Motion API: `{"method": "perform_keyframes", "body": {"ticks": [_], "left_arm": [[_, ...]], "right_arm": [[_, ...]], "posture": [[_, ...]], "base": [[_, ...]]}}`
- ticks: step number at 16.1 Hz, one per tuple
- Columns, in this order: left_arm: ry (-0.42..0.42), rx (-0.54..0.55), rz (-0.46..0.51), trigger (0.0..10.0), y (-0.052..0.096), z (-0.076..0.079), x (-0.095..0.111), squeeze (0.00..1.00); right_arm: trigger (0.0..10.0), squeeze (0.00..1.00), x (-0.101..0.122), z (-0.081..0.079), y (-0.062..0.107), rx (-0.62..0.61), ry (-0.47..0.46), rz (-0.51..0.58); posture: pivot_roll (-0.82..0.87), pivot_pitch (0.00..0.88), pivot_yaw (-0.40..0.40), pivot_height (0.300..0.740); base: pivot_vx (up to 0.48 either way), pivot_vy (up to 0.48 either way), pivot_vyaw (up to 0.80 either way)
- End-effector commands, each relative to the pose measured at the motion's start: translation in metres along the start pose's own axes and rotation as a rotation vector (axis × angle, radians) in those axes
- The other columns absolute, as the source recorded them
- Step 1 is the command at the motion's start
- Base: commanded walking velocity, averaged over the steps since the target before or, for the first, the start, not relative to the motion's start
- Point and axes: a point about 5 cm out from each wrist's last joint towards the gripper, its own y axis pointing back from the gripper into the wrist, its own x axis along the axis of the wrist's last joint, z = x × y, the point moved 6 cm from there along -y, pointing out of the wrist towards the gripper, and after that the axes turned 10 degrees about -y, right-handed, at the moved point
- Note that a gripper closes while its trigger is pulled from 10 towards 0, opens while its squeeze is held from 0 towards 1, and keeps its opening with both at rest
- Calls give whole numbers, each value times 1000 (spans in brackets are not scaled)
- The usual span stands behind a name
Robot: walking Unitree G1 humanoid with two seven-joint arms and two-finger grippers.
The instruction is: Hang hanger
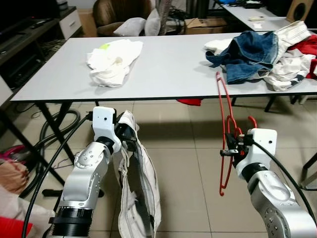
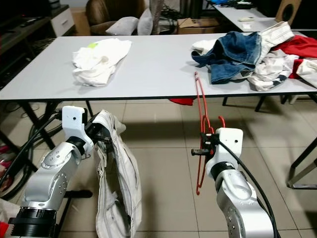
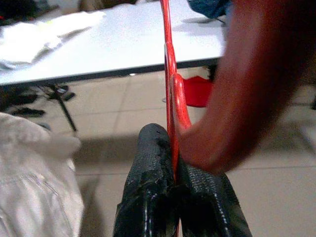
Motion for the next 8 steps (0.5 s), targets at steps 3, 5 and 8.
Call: {"method": "perform_keyframes", "body": {"ticks": [3,5,8], "left_arm": [[-10,-9,90,10000,-2,-2,27,0],[5,-29,97,10000,-3,1,30,0],[8,-39,106,10000,-6,5,32,0]], "right_arm": [[10000,0,13,-12,2,78,57,27],[10000,0,14,-8,2,69,73,35],[10000,0,17,-8,0,74,100,34]], "posture": [[-80,0,84,740],[-86,0,75,740],[-83,0,61,740]], "base": [[291,0,0],[351,0,0],[369,0,0]]}}
